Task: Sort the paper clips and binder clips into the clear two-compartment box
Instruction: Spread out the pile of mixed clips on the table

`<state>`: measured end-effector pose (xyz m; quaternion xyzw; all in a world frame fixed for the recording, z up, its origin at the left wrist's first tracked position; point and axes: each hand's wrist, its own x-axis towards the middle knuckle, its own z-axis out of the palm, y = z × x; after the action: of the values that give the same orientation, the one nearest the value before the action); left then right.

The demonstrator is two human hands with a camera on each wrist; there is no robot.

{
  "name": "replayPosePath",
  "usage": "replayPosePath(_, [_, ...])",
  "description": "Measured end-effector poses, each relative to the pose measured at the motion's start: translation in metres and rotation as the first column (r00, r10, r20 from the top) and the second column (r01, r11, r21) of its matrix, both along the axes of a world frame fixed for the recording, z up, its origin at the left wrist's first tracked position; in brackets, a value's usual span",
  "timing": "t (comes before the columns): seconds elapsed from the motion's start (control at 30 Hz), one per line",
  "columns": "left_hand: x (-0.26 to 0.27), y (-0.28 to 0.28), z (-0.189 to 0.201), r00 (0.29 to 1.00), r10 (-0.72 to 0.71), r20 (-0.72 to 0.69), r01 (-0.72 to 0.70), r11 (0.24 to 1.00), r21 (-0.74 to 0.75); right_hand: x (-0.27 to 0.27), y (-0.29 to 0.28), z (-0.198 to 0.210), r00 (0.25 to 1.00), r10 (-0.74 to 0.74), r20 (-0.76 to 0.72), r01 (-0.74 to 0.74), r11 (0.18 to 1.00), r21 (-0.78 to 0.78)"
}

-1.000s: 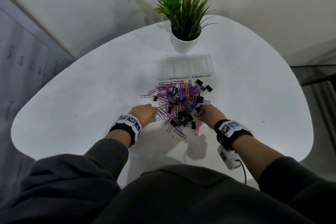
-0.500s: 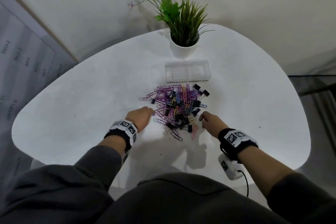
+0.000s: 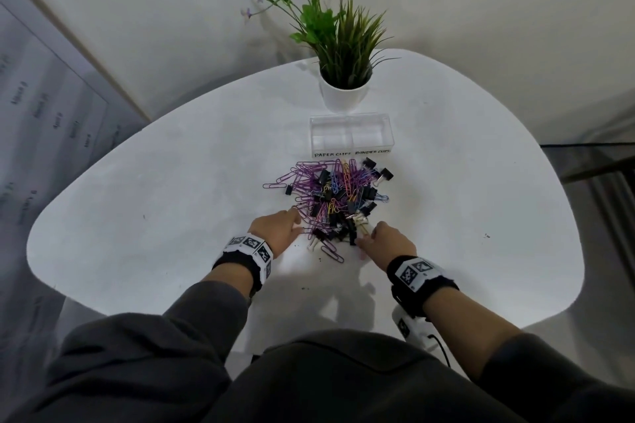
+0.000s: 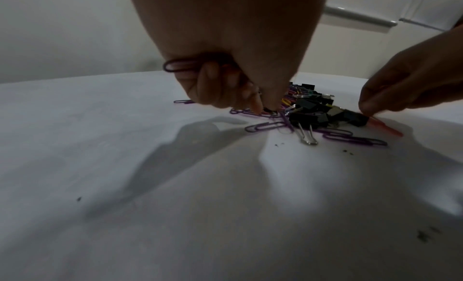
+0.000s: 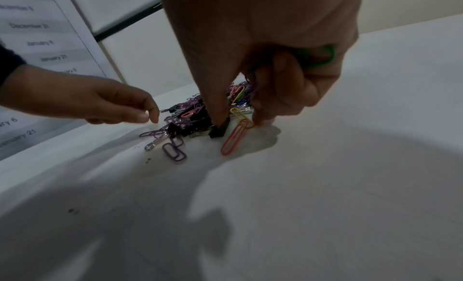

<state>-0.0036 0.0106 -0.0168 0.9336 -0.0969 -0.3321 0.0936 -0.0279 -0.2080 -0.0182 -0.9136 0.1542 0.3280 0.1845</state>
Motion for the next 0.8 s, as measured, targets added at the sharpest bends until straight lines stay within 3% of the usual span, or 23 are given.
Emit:
replayPosePath(0.27, [0.000,-0.008,-0.010,0.999,-0.034,0.022,0.033,0.999,0.021,-0.008,-0.002,-0.013,0.999,-0.042,0.022,0.042,0.999,-0.002])
replayPosePath(0.53, [0.000,-0.008,-0.006,0.999,-0.045,-0.030,0.047,0.997,0.066,0.003,-0.011,-0.008,0.999,0.024,0.021,-0.025,0.999,0.023])
replayPosePath(0.8, [0.004,-0.005,0.003,1.000,0.017,0.019,-0.017,1.000,0.026,0.013,-0.011,-0.008,1.000,-0.024,0.020,0.024,1.000,-0.008])
